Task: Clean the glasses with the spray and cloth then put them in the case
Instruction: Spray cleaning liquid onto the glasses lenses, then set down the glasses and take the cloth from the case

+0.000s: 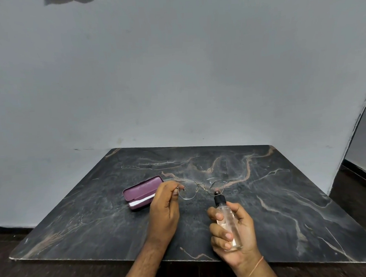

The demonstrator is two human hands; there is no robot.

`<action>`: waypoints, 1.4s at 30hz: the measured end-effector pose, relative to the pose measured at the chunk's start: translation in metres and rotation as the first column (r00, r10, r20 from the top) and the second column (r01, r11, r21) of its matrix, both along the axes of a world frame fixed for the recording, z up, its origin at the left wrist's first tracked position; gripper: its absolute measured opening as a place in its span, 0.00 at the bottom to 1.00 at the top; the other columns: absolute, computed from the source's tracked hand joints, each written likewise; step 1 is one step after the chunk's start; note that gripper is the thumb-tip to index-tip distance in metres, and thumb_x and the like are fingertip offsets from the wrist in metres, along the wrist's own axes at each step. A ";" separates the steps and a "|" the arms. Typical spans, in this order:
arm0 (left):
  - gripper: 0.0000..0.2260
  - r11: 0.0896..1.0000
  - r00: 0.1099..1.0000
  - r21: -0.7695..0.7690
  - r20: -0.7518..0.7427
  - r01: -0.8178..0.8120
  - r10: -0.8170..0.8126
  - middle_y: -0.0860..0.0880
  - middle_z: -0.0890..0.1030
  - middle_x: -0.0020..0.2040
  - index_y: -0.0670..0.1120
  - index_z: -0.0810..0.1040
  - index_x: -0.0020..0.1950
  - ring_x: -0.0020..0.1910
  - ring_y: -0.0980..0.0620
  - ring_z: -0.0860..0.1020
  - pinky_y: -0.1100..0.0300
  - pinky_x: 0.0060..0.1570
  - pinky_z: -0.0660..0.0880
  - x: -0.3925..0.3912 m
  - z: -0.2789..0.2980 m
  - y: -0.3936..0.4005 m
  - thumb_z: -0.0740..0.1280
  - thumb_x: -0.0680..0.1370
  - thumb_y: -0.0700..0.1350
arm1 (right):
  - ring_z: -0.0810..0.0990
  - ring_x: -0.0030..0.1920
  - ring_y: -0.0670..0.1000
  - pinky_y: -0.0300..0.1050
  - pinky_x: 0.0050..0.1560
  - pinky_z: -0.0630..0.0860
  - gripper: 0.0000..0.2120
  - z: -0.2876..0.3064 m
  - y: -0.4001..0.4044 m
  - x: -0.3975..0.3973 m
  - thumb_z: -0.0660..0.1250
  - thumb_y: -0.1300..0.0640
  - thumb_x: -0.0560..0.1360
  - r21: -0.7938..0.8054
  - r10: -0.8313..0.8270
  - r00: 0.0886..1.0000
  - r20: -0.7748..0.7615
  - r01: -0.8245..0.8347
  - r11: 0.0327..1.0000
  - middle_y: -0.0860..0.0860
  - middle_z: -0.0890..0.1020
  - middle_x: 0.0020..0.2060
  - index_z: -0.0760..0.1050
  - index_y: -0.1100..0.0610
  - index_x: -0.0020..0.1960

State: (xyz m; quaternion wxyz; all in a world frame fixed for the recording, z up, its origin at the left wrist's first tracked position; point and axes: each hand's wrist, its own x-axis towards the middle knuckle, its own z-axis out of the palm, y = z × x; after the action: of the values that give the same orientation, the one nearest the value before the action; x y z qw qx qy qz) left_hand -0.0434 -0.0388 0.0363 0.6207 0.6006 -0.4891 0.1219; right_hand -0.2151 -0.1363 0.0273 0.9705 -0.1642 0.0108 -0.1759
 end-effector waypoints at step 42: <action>0.10 0.995 1.000 0.100 0.028 -0.015 0.013 0.53 0.83 0.56 0.49 0.83 0.58 0.59 0.54 0.81 0.68 0.59 0.74 0.000 -0.003 -0.001 0.63 0.87 0.38 | 0.75 0.60 0.53 0.56 0.62 0.76 0.19 0.010 -0.094 -0.040 0.67 0.54 0.82 -0.906 -0.908 -0.018 0.419 0.064 -0.419 0.48 0.75 0.61 0.73 0.51 0.72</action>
State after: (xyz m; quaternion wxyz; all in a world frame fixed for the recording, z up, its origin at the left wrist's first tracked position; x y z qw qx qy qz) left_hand -0.0438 -0.0402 0.0336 0.5822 0.6325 -0.4989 0.1100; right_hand -0.2547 -0.2304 0.0378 0.1780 -0.6835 0.3577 -0.6109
